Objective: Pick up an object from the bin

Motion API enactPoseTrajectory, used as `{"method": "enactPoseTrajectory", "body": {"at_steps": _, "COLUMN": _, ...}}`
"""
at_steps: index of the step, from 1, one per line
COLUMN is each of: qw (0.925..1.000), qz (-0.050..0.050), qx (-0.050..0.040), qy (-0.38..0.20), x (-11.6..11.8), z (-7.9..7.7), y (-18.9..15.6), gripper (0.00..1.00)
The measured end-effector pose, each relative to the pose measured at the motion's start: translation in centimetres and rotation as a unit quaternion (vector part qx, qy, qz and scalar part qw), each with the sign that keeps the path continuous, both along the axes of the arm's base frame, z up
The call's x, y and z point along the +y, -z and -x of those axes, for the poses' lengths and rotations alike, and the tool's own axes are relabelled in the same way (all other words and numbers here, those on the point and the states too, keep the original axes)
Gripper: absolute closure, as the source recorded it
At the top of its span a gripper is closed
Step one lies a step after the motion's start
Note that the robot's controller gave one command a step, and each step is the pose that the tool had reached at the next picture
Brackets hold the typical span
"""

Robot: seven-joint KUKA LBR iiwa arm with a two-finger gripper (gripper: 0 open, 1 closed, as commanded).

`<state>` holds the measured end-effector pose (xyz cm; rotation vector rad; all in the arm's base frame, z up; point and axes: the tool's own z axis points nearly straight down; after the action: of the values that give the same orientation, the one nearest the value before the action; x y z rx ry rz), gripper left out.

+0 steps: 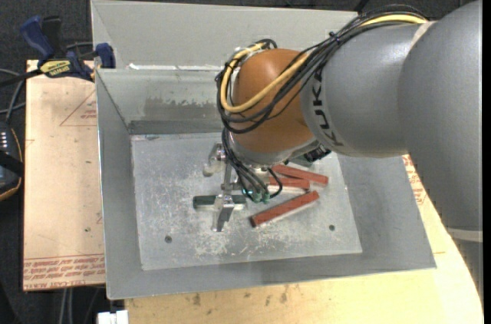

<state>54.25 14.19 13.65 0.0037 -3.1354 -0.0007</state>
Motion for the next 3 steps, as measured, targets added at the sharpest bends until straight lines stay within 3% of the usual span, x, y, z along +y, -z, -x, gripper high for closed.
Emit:
{"method": "enactPoseTrajectory", "body": {"at_steps": 1, "qw": 1.0, "qz": 0.0, "qx": -0.003, "qy": 0.001, "x": 0.0, "z": -0.2, "y": -0.3, "gripper": 0.0}}
{"method": "enactPoseTrajectory", "body": {"at_steps": 2, "qw": 0.9997, "qz": -0.003, "qx": -0.0147, "qy": -0.02, "x": -2.7, "z": -3.6, "y": 5.7, "gripper": 1.0}}
{"method": "enactPoseTrajectory", "body": {"at_steps": 3, "qw": 0.9997, "qz": -0.003, "qx": -0.0147, "qy": -0.02, "x": -2.7, "z": -3.6, "y": 5.7, "gripper": 1.0}}
